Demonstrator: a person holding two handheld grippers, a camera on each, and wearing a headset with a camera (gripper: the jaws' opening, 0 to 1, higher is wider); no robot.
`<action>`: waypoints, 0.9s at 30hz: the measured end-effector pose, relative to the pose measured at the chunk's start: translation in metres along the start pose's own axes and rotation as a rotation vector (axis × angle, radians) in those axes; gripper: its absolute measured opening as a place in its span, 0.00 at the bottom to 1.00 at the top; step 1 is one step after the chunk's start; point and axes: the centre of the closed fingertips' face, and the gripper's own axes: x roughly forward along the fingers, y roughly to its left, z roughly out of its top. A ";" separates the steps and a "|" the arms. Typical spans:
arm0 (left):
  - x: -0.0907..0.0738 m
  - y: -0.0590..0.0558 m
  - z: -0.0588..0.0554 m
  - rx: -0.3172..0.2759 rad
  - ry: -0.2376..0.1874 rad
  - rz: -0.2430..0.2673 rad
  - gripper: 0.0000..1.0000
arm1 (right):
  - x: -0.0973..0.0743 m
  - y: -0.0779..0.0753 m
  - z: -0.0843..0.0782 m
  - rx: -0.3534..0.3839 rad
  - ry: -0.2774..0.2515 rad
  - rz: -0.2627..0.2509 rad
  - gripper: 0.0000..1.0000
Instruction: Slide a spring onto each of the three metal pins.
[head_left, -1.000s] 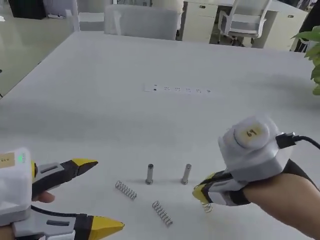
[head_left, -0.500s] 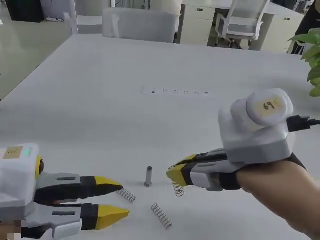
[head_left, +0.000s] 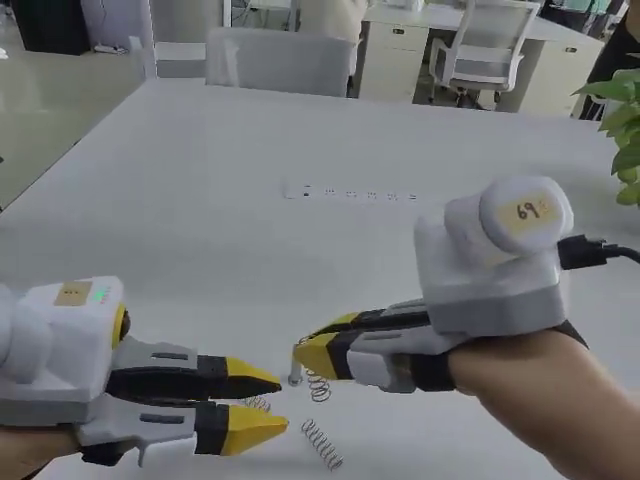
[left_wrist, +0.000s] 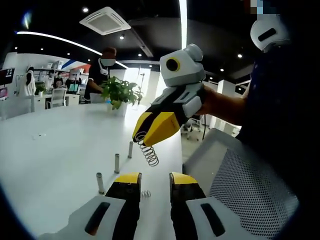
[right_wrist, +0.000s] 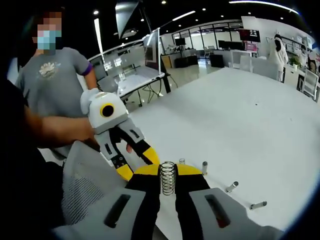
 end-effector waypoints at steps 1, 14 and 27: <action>0.001 0.000 0.000 0.003 0.000 0.000 0.18 | 0.000 0.001 0.001 0.001 -0.002 0.004 0.07; 0.011 -0.001 0.006 -0.012 -0.004 -0.017 0.16 | 0.010 0.020 0.007 -0.003 -0.040 0.054 0.07; 0.008 0.003 0.006 0.076 0.004 -0.002 0.05 | 0.008 0.021 0.007 -0.036 -0.032 0.047 0.07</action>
